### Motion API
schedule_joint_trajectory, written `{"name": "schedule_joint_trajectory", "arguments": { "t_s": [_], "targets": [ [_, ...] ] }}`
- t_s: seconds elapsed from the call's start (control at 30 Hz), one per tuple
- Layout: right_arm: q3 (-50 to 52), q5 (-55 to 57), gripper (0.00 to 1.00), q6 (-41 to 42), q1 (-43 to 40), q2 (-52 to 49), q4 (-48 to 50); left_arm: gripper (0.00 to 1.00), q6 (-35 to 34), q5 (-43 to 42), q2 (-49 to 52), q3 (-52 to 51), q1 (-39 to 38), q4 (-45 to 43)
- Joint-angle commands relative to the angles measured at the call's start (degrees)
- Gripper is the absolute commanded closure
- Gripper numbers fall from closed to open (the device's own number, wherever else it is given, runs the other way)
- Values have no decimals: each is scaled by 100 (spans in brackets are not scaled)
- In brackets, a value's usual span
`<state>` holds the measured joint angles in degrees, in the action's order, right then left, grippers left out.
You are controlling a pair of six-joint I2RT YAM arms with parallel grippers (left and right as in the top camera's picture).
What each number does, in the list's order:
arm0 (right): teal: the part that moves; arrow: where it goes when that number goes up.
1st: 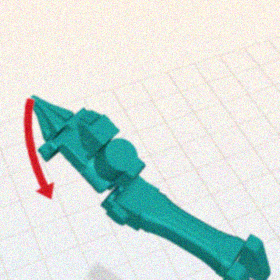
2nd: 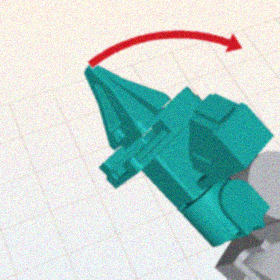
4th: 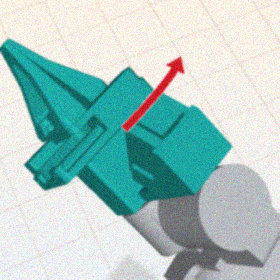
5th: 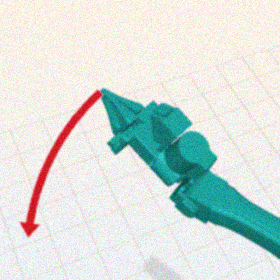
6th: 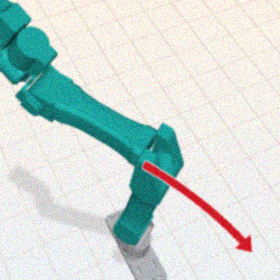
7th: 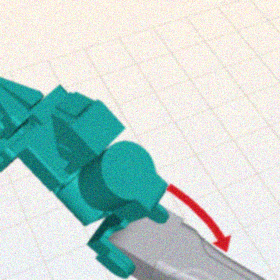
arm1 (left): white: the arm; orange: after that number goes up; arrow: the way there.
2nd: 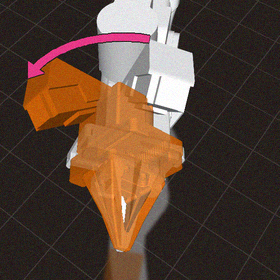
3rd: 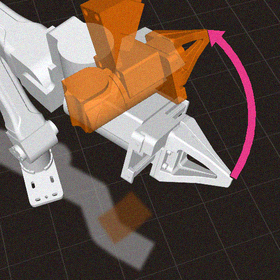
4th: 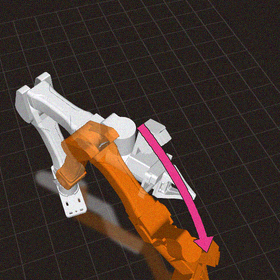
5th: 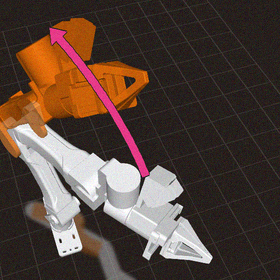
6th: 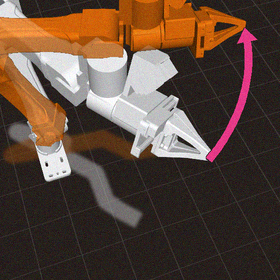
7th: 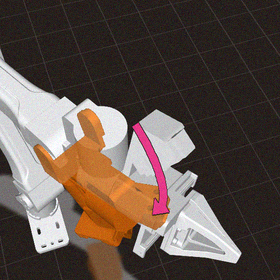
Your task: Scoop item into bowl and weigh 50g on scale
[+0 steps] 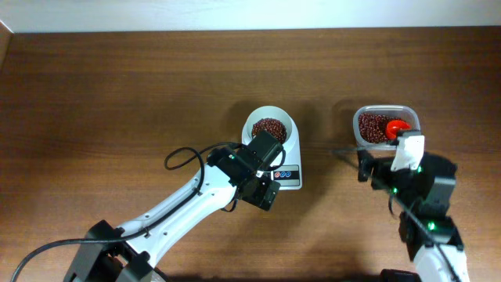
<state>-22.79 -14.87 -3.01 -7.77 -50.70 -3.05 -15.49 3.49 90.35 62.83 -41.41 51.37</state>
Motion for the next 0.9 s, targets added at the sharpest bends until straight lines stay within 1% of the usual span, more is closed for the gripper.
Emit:
{"name": "schedule_joint_trajectory", "arguments": {
  "t_s": [0.0, 0.03, 0.27, 0.3, 0.43, 0.53, 0.67, 0.77, 0.87],
  "targets": [
    [992, -422, 1, 52, 31, 619, 1261, 1, 9, 63, -57, -11, -17, 7],
    [1215, -417, 1, 50, 31, 802, 1462, 1, 9, 63, -57, -11, -17, 7],
    [2184, -190, 1, 74, 33, 2284, 1488, 1, 9, 66, -57, -11, -17, 7],
    [2247, 68, 1, 291, 31, 2509, 1375, 1, 9, 63, -57, -11, -17, 7],
    [2247, 616, 1, 522, 33, 3001, 896, 1, 9, 66, -57, -11, -17, 7],
    [2247, 614, 1, 527, 33, 3368, -87, 1, 9, 63, -57, -11, -17, 7],
    [2247, 614, 1, 540, 227, 3751, -70, 1, 9, 66, -57, -11, -17, 7],
    [2247, 713, 1, 476, 522, 4511, -83, 1, 9, 63, -57, -11, -17, 7],
    [2247, 743, 1, 479, 654, 5001, -83, 1, 9, 63, -57, -11, -17, 7]
  ]
}}
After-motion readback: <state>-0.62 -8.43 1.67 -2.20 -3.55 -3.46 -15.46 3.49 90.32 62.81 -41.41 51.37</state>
